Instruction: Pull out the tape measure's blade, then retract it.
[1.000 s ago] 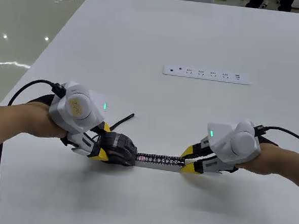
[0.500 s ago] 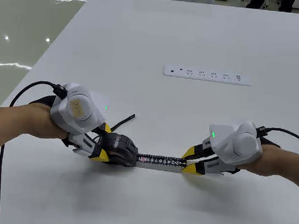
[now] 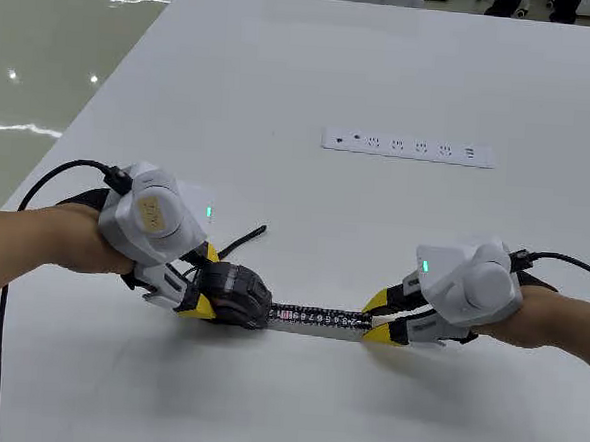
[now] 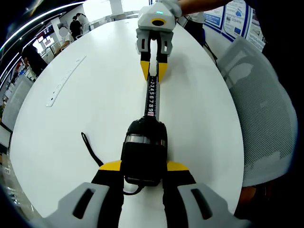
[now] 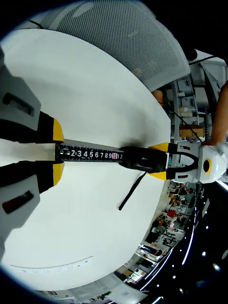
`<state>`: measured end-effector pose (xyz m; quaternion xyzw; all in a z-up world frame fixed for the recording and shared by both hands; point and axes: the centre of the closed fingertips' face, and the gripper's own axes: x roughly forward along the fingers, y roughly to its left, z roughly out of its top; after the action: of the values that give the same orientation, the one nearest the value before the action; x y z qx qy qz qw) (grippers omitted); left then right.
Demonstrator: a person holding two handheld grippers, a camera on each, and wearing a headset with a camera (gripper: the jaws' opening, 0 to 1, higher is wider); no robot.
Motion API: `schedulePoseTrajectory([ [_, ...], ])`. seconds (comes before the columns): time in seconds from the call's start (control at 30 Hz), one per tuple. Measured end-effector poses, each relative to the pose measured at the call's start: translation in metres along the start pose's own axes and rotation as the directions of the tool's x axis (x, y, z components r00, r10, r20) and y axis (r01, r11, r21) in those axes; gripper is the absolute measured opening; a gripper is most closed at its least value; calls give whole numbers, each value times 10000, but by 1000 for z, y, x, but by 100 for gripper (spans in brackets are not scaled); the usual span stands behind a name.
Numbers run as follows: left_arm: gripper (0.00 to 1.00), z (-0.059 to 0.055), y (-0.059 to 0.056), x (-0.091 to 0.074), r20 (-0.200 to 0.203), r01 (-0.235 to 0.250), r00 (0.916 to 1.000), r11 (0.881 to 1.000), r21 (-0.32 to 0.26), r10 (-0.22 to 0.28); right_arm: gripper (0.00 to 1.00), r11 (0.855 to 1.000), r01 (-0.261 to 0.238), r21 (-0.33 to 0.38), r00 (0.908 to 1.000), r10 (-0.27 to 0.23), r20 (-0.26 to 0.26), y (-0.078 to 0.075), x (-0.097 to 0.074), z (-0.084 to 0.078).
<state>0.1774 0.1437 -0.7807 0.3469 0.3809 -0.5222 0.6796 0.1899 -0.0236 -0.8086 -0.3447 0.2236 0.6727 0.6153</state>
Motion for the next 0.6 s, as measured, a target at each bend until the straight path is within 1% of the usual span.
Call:
schedulePoseTrajectory([
  [0.23, 26, -1, 0, 0, -9, -3, 10000, 10000, 12, 3, 12, 10000, -31, 81, 10000, 31, 56, 3, -2, 0],
  [0.6, 26, 2, -1, 0, -10, -6, 10000, 10000, 16, 6, 11, 10000, -31, 73, 10000, 30, 38, 3, -5, -1],
])
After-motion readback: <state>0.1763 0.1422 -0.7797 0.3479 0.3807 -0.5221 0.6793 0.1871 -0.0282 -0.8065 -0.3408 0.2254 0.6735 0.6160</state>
